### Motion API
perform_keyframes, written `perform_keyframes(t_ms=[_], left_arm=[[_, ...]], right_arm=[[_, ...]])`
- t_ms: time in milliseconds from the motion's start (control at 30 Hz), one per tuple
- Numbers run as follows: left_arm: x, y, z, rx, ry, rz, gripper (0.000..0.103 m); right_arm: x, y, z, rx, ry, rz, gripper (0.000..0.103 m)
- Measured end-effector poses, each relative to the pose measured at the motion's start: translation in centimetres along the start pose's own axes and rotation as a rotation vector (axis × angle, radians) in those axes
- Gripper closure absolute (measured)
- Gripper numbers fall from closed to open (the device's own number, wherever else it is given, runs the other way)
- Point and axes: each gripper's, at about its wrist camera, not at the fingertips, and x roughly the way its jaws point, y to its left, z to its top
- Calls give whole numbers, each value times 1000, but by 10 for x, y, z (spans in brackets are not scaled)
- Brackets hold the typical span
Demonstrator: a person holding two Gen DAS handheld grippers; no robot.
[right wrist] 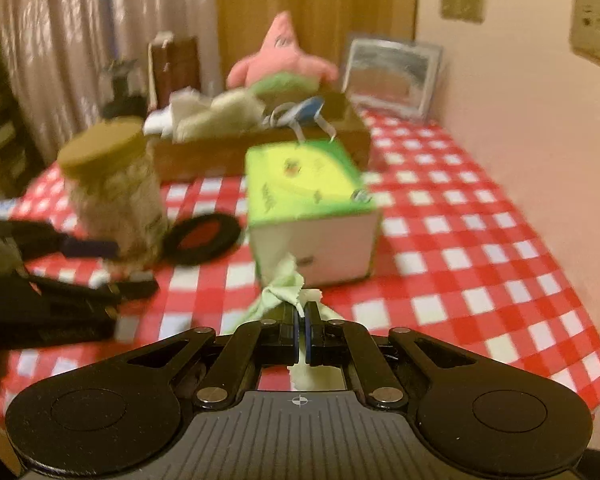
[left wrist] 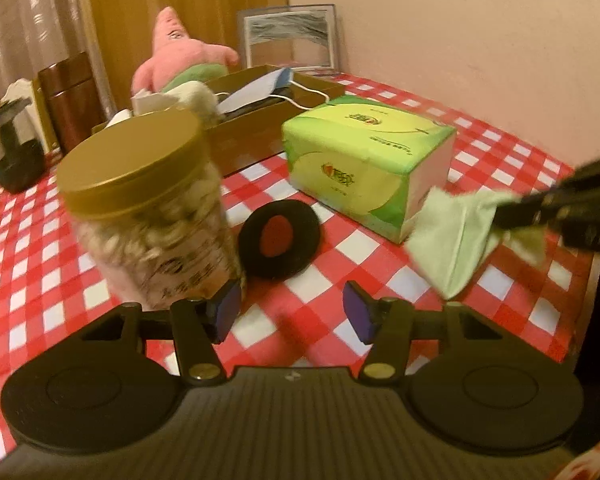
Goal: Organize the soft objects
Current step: 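Grasp the light-green cloth with the right tool and lift it, then grasp the black ring headband with the left tool while the right tool holds the green cloth, then carry the black headband and green cloth over the cardboard box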
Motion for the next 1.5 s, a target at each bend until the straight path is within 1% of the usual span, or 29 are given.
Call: perform_keyframes(t_ms=[167, 200, 233, 300, 333, 400, 500, 600, 700, 767, 800, 833, 900, 1000, 1100, 1167, 1267, 1433, 1500], left_arm=[[19, -11, 7, 50, 2, 8, 49], [22, -12, 8, 55, 1, 10, 50], [26, -13, 10, 61, 2, 13, 53], [35, -16, 14, 70, 6, 23, 56], [39, -16, 15, 70, 11, 27, 60], [48, -18, 18, 77, 25, 37, 65], [58, -22, 20, 97, 35, 46, 66], [67, -29, 21, 138, 39, 61, 66], [74, -33, 22, 171, 45, 80, 68], [78, -35, 23, 182, 51, 92, 75], [80, -36, 24, 183, 53, 98, 81], [82, -35, 26, 179, 59, 103, 83], [84, -35, 28, 169, 75, 120, 86], [83, -35, 29, 154, 88, 106, 91], [72, -38, 28, 138, 89, 93, 93], [61, -39, 25, 108, 88, 76, 94], [41, -37, 20, 38, 81, 47, 95], [5, -29, 16, -133, 48, -18, 97], [-7, -27, 17, -180, 32, -31, 97]], right_arm=[[-18, -11, 17, 17, -106, -11, 101], [-19, -12, 21, 15, -117, -12, 101], [-19, -13, 25, 13, -125, -11, 101], [-17, -15, 30, 7, -130, -12, 101], [-16, -16, 30, 6, -129, -12, 101], [-12, -17, 31, 9, -123, -15, 101], [-8, -20, 29, 19, -115, -16, 101], [-5, -21, 27, 27, -107, -14, 101], [-4, -22, 25, 30, -101, -13, 101], [-4, -22, 25, 31, -100, -12, 101], [-4, -22, 25, 30, -101, -11, 101], [-4, -22, 25, 30, -101, -9, 101], [-5, -22, 25, 30, -105, -7, 101], [-8, -23, 26, 33, -110, -7, 101], [-12, -25, 26, 41, -114, -6, 101], [-15, -25, 27, 44, -117, -3, 101], [-21, -24, 27, 47, -124, 5, 101], [-31, -20, 31, 49, -140, 24, 101], [-34, -17, 33, 48, -145, 39, 101]])
